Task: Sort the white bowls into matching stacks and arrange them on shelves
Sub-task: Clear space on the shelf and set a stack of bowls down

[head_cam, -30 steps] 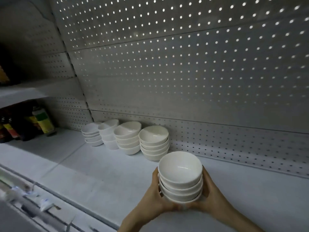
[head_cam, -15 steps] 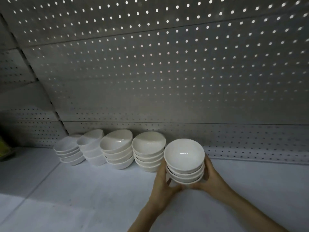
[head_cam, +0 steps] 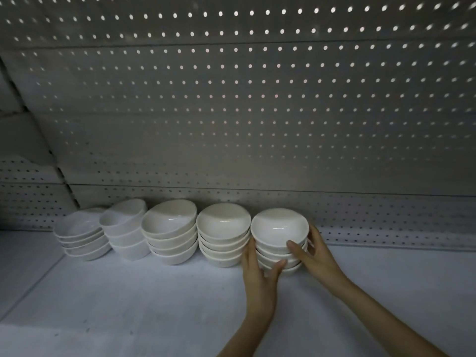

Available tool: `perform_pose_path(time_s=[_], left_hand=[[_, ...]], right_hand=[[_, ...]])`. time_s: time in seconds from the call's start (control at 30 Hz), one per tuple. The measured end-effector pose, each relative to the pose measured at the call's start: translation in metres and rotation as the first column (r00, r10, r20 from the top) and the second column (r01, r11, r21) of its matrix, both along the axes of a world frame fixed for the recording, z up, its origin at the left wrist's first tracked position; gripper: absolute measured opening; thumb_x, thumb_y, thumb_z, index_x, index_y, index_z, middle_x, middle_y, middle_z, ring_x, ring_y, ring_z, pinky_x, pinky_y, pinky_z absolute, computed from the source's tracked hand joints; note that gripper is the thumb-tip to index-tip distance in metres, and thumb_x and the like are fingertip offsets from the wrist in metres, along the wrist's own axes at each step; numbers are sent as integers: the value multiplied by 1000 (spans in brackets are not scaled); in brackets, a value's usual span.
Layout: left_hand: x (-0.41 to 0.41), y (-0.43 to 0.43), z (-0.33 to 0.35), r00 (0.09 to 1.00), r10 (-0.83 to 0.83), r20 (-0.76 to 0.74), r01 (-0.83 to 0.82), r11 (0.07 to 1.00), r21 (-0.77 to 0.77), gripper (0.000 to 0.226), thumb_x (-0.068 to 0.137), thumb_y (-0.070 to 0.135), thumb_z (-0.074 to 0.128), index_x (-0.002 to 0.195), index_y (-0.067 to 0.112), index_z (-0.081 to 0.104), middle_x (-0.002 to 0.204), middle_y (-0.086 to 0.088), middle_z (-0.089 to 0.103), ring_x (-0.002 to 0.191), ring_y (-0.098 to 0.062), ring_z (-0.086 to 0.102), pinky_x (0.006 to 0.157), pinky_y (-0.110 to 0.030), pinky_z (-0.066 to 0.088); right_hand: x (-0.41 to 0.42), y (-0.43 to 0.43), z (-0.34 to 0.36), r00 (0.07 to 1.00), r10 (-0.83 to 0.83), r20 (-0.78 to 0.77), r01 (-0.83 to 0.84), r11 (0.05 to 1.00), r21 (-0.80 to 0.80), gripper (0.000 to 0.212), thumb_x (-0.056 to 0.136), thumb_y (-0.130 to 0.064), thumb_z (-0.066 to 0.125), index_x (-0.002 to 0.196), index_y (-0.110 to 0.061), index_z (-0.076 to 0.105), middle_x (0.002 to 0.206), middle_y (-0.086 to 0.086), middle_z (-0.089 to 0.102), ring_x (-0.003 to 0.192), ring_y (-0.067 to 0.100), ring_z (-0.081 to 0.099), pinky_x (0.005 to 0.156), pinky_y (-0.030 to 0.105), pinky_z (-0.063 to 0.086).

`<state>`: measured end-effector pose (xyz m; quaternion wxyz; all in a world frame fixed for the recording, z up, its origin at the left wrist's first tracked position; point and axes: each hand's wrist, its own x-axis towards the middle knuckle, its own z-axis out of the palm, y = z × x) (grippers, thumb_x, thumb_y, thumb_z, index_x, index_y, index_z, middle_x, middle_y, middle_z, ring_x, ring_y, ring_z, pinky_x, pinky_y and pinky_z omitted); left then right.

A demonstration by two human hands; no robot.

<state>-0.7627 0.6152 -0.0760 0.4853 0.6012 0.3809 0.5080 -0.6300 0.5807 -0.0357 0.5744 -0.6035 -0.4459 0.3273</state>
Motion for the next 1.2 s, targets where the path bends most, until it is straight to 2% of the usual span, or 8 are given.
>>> perform_pose_path(time_s=[0.1, 0.2, 0.43, 0.57, 0.77, 0.97, 1.07, 1.2], left_hand=[[8, 0, 1, 999, 37, 26, -37, 999, -11, 77, 79, 20, 75, 144, 21, 34, 147, 5, 39, 134, -5, 36, 107, -13, 31], [14, -1, 7, 996, 67, 66, -63, 997, -53, 75, 80, 16, 73, 144, 21, 34, 146, 3, 37, 132, -6, 35, 99, -2, 28], [10, -3, 8, 999, 23, 33, -21, 998, -55, 71, 86, 24, 67, 143, 30, 24, 151, 2, 26, 137, -10, 28, 114, -33, 28], [-2, -3, -1, 988, -132, -78, 128, 990, -55, 68, 90, 43, 55, 142, 35, 13, 156, 5, 14, 143, -10, 17, 116, -44, 26], [-42, 5, 0, 918, -239, -316, 267, 963, 47, 55, 98, 23, 47, 147, 20, 21, 153, 6, 24, 142, -11, 23, 112, -17, 18], [-90, 17, 24, 606, -64, -793, 376, 901, 215, 57, 96, 51, 26, 140, 17, 42, 139, 0, 48, 124, -21, 47, 98, -30, 37], [-101, 13, 35, 567, 28, -823, 382, 876, 294, 83, 80, 61, 6, 135, 16, 50, 130, -3, 58, 116, -24, 55, 92, -35, 43], [-100, -1, 47, 535, 167, -828, 422, 796, 433, 69, 86, 55, 22, 121, 12, 63, 114, -7, 68, 99, -28, 66, 80, -39, 52]], right_hand=[[-1, 5, 0, 1000, -10, 10, 10, 1000, -9, 68, 66, -59, 72, 124, -43, 41, 123, -25, 54, 110, -8, 54, 92, 16, 46], [-2, 8, -3, 999, -30, 22, 30, 999, -15, 78, 61, -65, 67, 130, -41, 38, 126, -25, 52, 113, -8, 52, 95, 19, 43], [-9, 8, -2, 996, -48, 80, 50, 998, -34, 99, 54, -78, 64, 137, -35, 29, 130, -25, 45, 117, -10, 45, 88, 7, 40], [-13, 5, 2, 996, -58, 75, 66, 992, -110, 76, 76, -54, 65, 139, -28, 31, 133, -12, 47, 123, 9, 46, 93, 17, 39], [-17, -22, 3, 956, -199, 214, 245, 945, -217, 70, 86, -47, 54, 145, -20, 27, 146, -3, 37, 132, 17, 39, 104, 30, 33], [0, -90, 6, 744, -95, 662, 385, 870, -308, 66, 89, -56, 41, 145, -24, 28, 150, -5, 32, 136, 14, 32, 108, 30, 27], [16, -122, 18, 648, 22, 762, 404, 838, -368, 69, 90, -58, 34, 148, -24, 18, 156, -3, 18, 142, 14, 18, 113, 33, 19], [37, -175, 35, 483, 43, 874, 510, 798, -321, 90, 77, -80, 6, 149, -26, 12, 157, -4, 13, 144, 13, 12, 118, 38, 13]])
